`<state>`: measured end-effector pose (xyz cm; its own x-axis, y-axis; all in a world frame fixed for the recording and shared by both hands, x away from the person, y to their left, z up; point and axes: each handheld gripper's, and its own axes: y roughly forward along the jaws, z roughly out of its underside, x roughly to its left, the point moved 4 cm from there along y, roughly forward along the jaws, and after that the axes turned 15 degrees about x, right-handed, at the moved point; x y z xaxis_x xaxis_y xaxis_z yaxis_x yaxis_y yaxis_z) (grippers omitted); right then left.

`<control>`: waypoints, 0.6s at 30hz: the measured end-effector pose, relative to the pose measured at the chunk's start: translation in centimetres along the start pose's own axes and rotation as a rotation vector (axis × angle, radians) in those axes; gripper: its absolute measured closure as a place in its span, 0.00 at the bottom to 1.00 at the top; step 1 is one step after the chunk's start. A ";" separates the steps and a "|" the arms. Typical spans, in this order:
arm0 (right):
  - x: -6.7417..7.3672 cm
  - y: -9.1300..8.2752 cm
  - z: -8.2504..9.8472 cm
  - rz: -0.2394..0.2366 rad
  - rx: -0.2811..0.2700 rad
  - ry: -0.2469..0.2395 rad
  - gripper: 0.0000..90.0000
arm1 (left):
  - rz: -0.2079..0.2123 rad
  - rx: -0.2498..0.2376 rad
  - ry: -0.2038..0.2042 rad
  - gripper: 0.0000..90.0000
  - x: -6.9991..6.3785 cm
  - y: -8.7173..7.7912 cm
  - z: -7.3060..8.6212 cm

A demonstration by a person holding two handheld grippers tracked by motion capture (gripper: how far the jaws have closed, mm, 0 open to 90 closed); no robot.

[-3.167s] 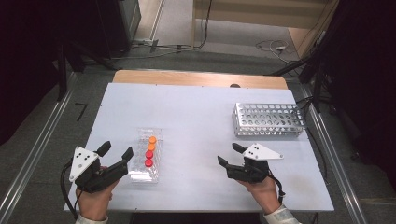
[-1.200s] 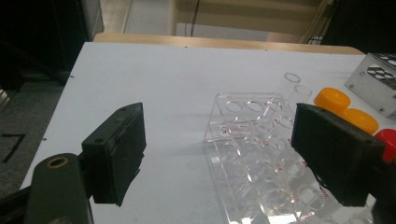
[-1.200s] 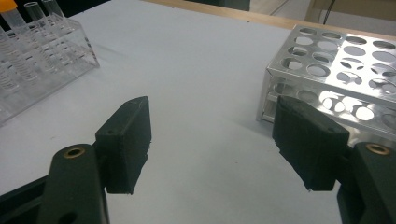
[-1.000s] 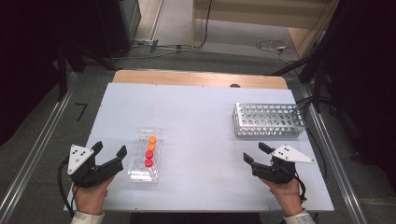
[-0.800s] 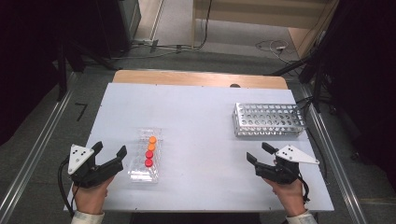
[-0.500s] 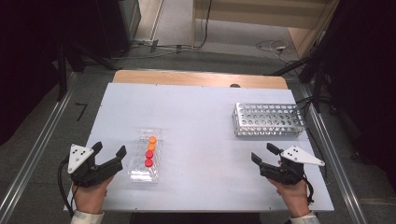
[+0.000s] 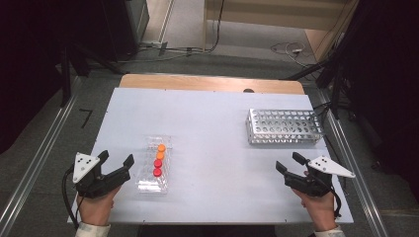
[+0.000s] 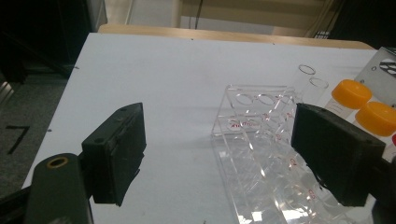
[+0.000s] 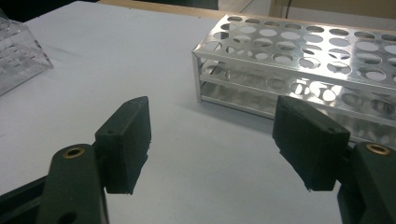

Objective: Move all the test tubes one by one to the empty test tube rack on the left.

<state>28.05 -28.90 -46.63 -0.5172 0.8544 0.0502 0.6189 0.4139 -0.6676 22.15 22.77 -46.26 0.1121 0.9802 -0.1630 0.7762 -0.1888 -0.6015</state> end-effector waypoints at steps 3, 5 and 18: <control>-0.3 -0.2 0.1 0.005 -0.001 0.009 0.29 | 0.001 0.000 0.000 0.21 0.0 0.0 0.0; -0.5 -0.3 0.2 0.008 -0.004 0.008 0.29 | 0.001 0.001 0.001 0.21 0.0 0.0 0.0; -1.9 -1.2 1.0 0.035 -0.009 0.039 0.29 | -0.001 0.004 0.003 0.21 -0.1 0.1 0.1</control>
<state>27.68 -31.35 -46.64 -0.4720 0.8798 0.0559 0.6414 0.3862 -0.6630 22.17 22.69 -46.35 0.1129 0.9806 -0.1601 0.7740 -0.1878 -0.6047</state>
